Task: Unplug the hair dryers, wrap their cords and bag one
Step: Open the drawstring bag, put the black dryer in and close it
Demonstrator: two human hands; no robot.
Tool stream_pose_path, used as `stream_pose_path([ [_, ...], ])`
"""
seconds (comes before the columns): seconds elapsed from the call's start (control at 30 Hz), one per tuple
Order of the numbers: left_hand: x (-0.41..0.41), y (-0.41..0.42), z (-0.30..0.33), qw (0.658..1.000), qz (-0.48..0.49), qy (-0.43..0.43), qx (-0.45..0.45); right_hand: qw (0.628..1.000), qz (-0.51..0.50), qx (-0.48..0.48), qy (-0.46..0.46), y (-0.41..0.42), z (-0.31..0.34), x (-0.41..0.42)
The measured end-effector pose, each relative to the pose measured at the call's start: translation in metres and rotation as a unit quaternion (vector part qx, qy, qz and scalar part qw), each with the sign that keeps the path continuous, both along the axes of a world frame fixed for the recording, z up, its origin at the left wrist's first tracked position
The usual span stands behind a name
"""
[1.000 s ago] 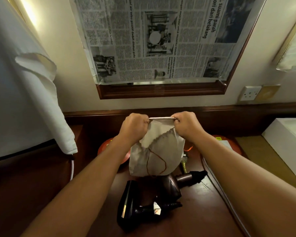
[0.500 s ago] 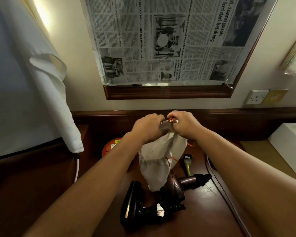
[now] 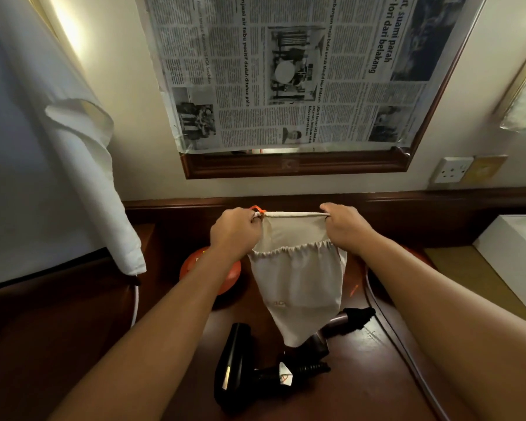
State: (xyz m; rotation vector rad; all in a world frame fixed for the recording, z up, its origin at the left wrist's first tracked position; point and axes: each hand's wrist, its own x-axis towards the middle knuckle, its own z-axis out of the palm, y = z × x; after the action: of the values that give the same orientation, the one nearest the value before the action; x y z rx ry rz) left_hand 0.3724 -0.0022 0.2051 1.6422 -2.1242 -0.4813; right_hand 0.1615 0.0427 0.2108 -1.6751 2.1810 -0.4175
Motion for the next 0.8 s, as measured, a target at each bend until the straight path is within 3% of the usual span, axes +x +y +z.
stream_pose_path([
  [0.1, -0.002, 0.002, -0.01, 0.99, -0.062, -0.057, -0.113, 1.0, 0.014, -0.012, -0.022, -0.005, 0.004, 0.004],
  [0.17, -0.006, 0.003, -0.012, 0.983, -0.043, -0.08, -0.16, 0.999, 0.024, -0.011, -0.022, -0.009, 0.007, 0.006],
  [0.3, -0.006, -0.002, -0.003, 0.991, 0.095, -0.065, -0.071, 0.999, 0.041, -0.015, -0.008, -0.016, 0.011, 0.006],
  [0.53, 0.004, -0.004, 0.02, 0.985, 0.117, -0.128, 0.001, 0.998, 0.059, -0.018, 0.011, -0.024, 0.025, 0.007],
  [0.6, 0.007, -0.003, 0.022, 0.987, 0.087, -0.104, -0.087, 0.998, 0.061, -0.019, 0.016, -0.026, 0.027, 0.007],
  [0.67, 0.005, -0.002, 0.019, 0.975, -0.004, -0.039, -0.218, 0.997, 0.068, -0.024, 0.011, -0.027, 0.029, 0.009],
  [0.7, 0.002, 0.0, 0.018, 0.97, -0.063, -0.033, -0.231, 0.997, 0.075, -0.027, 0.003, -0.026, 0.03, 0.01],
  [0.8, -0.009, -0.009, 0.015, 0.974, -0.14, -0.154, -0.087, 0.994, 0.097, -0.049, -0.013, -0.023, 0.036, 0.018],
])
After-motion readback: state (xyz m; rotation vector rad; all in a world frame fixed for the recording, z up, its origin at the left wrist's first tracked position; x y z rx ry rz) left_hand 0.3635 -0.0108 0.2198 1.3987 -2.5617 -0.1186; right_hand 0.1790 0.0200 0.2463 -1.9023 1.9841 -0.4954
